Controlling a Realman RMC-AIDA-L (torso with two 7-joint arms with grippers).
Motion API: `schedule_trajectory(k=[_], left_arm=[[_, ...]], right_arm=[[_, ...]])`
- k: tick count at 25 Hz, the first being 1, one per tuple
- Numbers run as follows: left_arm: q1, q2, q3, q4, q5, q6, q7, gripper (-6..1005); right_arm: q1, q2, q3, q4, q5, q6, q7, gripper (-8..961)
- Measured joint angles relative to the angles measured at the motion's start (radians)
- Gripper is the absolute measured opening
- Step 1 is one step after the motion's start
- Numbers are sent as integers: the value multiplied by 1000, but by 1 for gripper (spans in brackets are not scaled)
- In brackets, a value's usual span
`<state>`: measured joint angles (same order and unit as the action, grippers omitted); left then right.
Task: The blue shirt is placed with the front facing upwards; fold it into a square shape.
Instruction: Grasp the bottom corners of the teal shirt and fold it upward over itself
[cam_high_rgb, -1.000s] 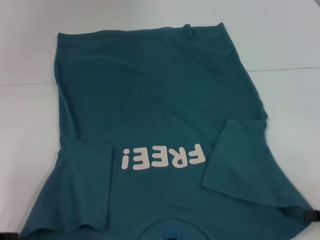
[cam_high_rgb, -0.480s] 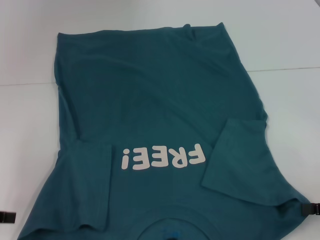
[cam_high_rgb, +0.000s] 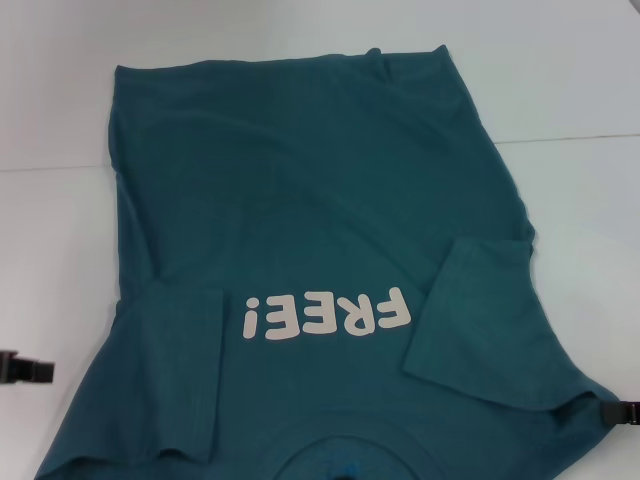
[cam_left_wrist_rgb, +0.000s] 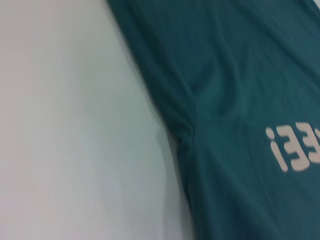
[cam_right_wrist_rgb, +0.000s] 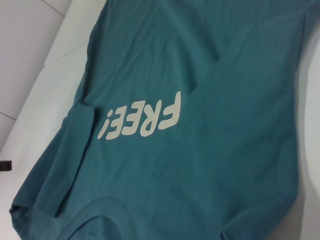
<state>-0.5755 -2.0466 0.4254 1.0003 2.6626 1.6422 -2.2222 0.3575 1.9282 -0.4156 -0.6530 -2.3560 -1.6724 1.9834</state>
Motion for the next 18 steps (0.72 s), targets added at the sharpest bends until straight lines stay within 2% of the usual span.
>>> schedule_trajectory(k=[7, 14, 18], left_arm=[[-56, 6, 9, -40, 0, -43, -30, 75], [-50, 11, 69, -24, 8, -25, -58, 347], [-32, 10, 75, -7, 9, -1, -63, 504]], right_arm=[[0, 4, 12, 0, 0, 0, 0, 46], [12, 5, 20, -1, 1, 0, 0, 47], [22, 5, 23, -1, 2, 0, 0, 48]])
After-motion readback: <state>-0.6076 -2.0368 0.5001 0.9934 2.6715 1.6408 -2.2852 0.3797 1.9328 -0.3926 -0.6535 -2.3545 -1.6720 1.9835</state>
